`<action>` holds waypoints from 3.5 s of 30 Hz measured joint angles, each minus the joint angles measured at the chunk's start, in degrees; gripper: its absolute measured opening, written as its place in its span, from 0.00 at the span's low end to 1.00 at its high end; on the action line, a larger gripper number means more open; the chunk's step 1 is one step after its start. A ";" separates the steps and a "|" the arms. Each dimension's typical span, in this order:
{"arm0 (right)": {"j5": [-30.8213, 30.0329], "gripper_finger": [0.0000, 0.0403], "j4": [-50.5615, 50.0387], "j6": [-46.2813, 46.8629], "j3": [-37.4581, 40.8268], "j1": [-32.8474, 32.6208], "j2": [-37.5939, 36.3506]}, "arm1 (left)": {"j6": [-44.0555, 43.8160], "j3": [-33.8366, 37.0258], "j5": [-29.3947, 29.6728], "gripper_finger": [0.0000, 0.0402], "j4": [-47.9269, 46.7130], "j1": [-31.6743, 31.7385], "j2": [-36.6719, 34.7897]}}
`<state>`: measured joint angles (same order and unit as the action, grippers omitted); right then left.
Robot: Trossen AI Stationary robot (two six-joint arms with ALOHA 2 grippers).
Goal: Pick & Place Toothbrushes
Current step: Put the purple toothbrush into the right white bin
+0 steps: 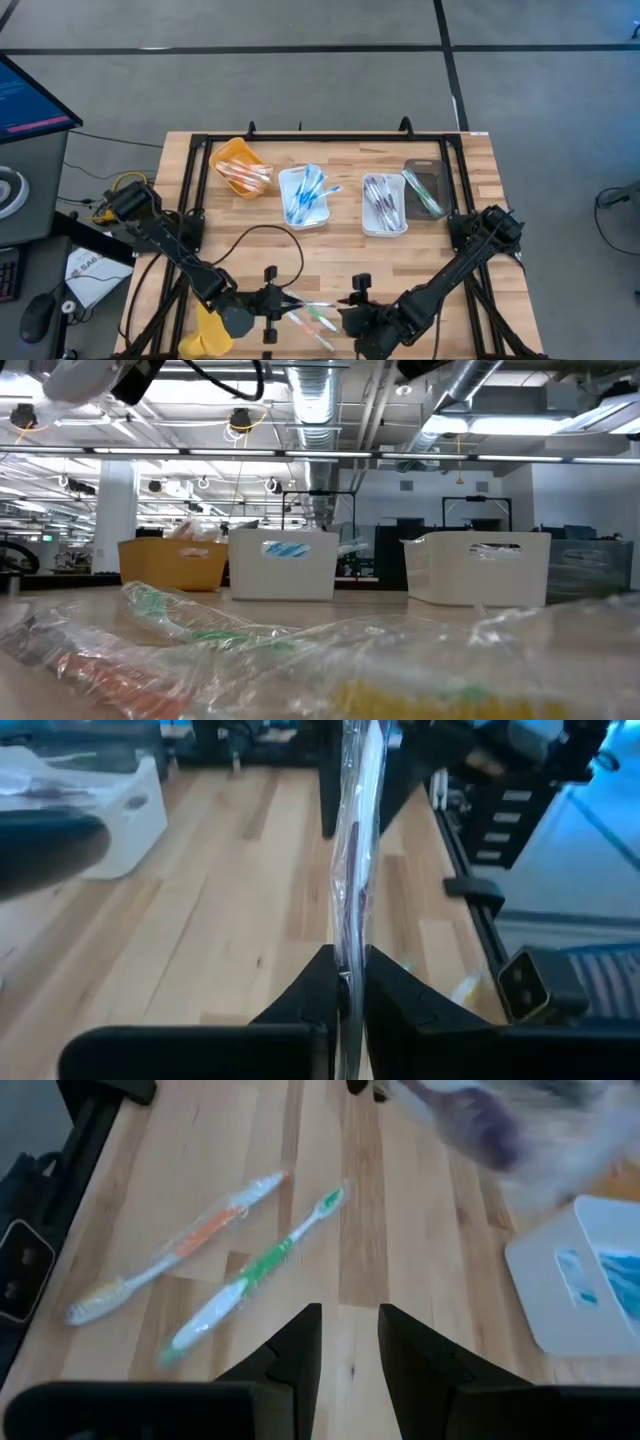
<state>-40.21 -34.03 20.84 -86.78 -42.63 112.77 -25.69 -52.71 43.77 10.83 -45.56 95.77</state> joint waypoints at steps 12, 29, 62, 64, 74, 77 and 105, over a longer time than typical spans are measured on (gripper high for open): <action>-0.22 0.24 8.46 -5.00 -0.01 2.89 0.00 | 4.28 0.00 0.21 0.05 3.91 0.26 0.00; -0.09 0.23 21.30 -18.33 -0.02 3.88 0.00 | 6.05 0.00 -0.05 0.05 4.09 0.24 0.00; 5.82 0.04 18.15 -18.42 -0.04 4.33 -0.02 | 2.78 0.00 -1.55 0.38 4.33 0.74 -0.02; 4.94 0.04 15.97 -16.70 -0.04 4.26 -0.02 | 2.82 0.00 -1.53 0.42 4.31 0.76 -0.02; -6.55 0.04 -10.31 4.23 0.00 0.87 -1.08 | 2.91 0.00 -1.55 0.51 4.25 0.61 -0.02; -9.24 0.04 -13.96 8.36 -0.15 -0.21 -1.75 | 3.74 0.00 -1.55 0.51 4.24 0.68 -0.02; -15.98 0.04 -55.98 43.56 -3.15 -6.17 -3.95 | 9.18 0.00 -1.60 0.49 4.26 0.96 -0.04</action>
<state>-56.18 -90.02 64.40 -89.93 -48.80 108.82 -16.51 -52.71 42.17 15.09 -44.60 95.72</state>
